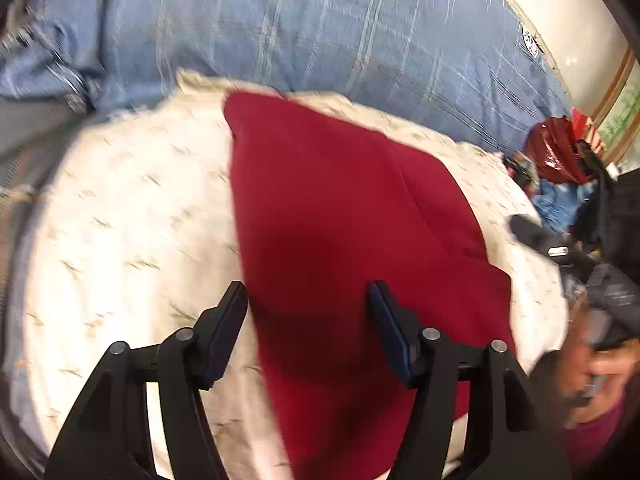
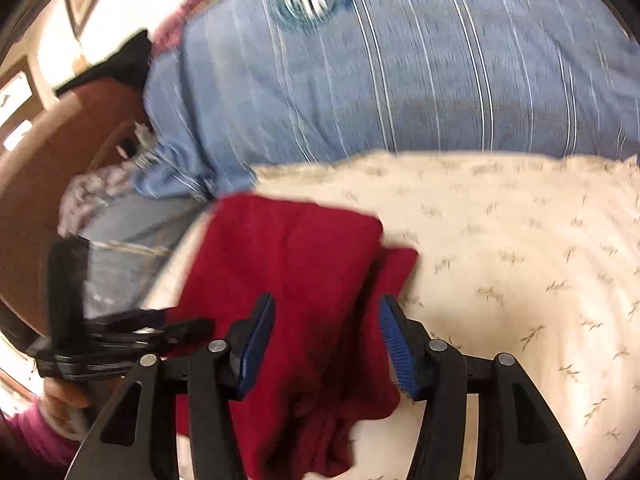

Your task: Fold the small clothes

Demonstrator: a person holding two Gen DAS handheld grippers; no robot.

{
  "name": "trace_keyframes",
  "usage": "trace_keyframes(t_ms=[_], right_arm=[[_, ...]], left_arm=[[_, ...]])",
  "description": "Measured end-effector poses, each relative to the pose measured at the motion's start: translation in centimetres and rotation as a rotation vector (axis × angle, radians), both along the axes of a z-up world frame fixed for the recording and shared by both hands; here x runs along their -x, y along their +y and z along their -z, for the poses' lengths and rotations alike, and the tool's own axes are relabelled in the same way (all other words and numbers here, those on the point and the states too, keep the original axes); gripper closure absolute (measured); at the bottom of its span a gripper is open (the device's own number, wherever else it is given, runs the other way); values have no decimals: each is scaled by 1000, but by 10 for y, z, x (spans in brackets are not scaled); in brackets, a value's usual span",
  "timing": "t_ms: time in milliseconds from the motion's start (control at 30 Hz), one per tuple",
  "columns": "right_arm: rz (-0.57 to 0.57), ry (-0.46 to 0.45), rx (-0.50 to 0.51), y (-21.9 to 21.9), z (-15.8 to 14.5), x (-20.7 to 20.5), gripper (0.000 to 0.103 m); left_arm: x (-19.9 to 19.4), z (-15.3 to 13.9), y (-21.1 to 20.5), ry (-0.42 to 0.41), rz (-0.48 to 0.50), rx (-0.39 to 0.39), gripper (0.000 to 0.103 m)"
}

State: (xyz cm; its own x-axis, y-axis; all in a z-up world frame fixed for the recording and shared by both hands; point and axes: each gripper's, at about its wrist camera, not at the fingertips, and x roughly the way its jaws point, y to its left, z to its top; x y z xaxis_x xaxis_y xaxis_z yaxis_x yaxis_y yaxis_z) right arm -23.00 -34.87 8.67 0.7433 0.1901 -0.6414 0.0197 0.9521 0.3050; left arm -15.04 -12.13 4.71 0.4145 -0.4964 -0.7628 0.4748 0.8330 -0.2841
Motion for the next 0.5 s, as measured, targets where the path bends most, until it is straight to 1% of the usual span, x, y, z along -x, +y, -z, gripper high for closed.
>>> trace_keyframes(t_ms=[33, 67, 100, 167, 233, 300, 333, 367, 433, 467, 500], right_arm=[[-29, -19, -6, 4, -8, 4, 59], [-70, -33, 3, 12, -14, 7, 61], [-110, -39, 29, 23, -16, 8, 63], [-165, -25, 89, 43, -11, 10, 70], [-181, 25, 171, 58, 7, 9, 76], [-123, 113, 248, 59, 36, 3, 81], [-107, 134, 251, 56, 46, 2, 82], [-98, 126, 234, 54, 51, 1, 82], [-79, 109, 190, 53, 48, 0, 82], [-71, 103, 172, 52, 44, 1, 78], [-67, 97, 163, 52, 40, 4, 78]], left_arm=[[2, -3, 1, -36, -21, -16, 37], [2, -3, 3, -49, -32, -20, 35], [3, -5, 4, -57, -43, -20, 35], [5, -6, 6, -53, -55, -12, 34], [8, -8, 8, -63, -66, -18, 34], [12, -10, 12, -95, -84, -37, 33], [15, -11, 14, -110, -92, -44, 32], [17, -12, 15, -126, -100, -50, 32], [22, -14, 15, -146, -105, -53, 32], [24, -16, 16, -154, -108, -49, 32], [26, -17, 18, -160, -111, -47, 32]])
